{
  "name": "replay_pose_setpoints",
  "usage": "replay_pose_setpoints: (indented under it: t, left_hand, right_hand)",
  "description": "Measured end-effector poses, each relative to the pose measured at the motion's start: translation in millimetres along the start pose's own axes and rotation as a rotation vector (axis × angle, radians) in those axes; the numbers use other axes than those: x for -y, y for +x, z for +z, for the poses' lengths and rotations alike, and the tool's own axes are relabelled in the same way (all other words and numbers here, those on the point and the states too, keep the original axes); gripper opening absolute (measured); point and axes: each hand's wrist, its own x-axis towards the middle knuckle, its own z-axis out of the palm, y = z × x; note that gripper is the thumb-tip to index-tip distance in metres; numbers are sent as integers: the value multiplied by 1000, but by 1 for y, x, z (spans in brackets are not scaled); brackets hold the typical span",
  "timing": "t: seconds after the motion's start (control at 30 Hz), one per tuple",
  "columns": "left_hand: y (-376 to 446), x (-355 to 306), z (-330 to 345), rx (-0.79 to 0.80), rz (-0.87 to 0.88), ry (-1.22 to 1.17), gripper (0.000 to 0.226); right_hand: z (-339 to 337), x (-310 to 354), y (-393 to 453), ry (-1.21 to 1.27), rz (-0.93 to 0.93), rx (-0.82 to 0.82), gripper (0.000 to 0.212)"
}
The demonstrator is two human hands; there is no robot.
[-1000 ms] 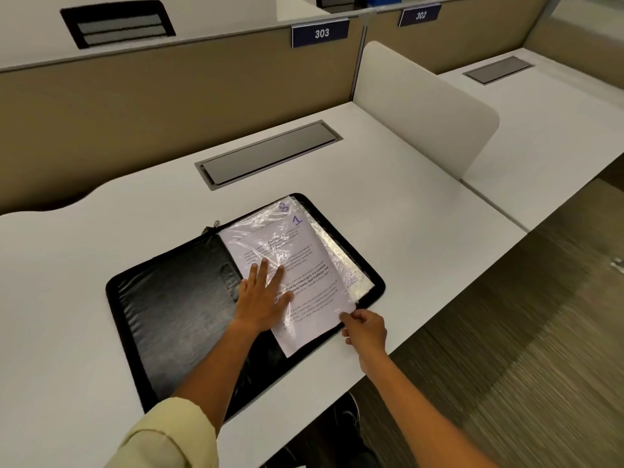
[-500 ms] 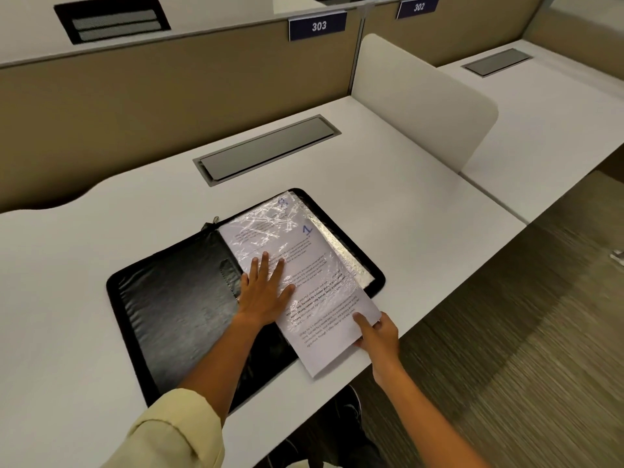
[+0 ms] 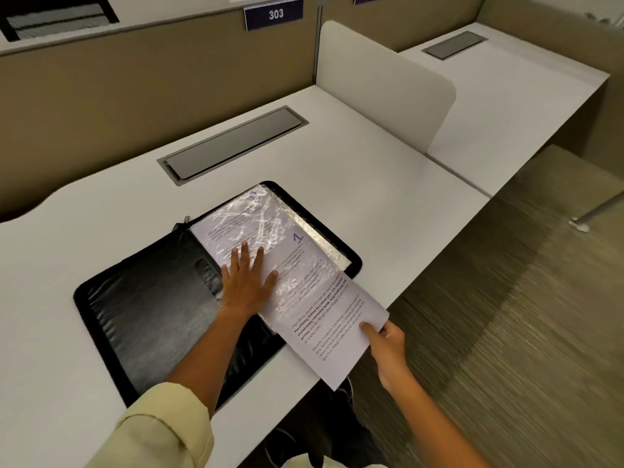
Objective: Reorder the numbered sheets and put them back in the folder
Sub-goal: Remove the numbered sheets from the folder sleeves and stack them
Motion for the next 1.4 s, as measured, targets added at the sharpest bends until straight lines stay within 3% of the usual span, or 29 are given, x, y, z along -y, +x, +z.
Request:
replay_pose_setpoints:
  t: [0.4, 0.97, 1.13, 1.4]
  left_hand:
    - [6, -34, 15, -53, 28, -18, 71]
    - [25, -59, 8, -49, 91, -44, 71]
    - [31, -67, 7, -61, 84, -54, 79]
    - [47, -102, 5, -62, -18, -47, 83]
  right_hand:
    - [-74, 6, -8, 34, -27, -140, 14]
    - [-163, 61, 36, 108, 40, -200, 9]
    - [-159, 74, 65, 163, 59, -243, 6]
    - [-106, 110, 116, 305, 86, -134, 19]
